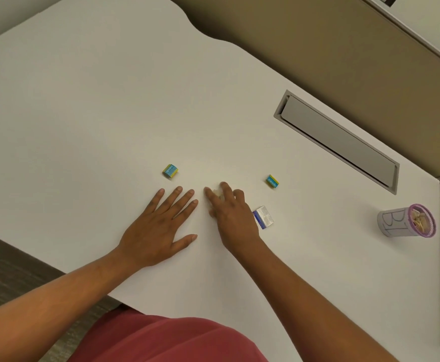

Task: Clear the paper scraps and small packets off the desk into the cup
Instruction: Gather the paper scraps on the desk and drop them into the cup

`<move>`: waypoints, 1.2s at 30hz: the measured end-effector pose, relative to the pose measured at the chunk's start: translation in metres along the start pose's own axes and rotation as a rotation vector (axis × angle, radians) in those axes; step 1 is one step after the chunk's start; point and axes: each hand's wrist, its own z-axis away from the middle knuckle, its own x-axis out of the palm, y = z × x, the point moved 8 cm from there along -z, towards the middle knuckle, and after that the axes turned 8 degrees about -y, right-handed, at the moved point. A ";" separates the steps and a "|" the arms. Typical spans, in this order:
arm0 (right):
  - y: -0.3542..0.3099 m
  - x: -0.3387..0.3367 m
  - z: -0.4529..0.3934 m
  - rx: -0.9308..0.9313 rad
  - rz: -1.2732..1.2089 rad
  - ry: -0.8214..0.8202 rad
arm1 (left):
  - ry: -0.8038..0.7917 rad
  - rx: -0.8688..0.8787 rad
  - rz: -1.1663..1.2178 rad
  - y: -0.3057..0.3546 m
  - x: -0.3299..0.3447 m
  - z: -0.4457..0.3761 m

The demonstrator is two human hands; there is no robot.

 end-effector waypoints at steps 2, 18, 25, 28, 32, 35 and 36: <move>-0.001 0.001 0.001 0.020 -0.024 -0.018 | 0.007 0.001 0.000 0.000 0.001 0.000; 0.026 -0.008 -0.006 0.120 -0.258 0.039 | 0.035 -0.001 -0.002 0.000 0.000 0.001; 0.094 0.017 0.034 0.528 -1.658 0.088 | 0.019 0.001 -0.002 0.000 -0.004 0.002; 0.114 0.016 0.060 0.569 -1.978 0.081 | 0.027 0.009 0.011 -0.001 -0.004 0.002; 0.152 0.012 0.103 0.611 -2.234 0.166 | 0.064 0.035 0.037 0.001 -0.006 0.003; 0.190 0.006 0.135 0.626 -2.277 0.267 | 0.112 0.139 0.040 0.031 -0.016 -0.001; 0.204 0.004 0.145 0.636 -2.280 0.305 | 0.121 0.200 0.047 0.053 -0.020 -0.005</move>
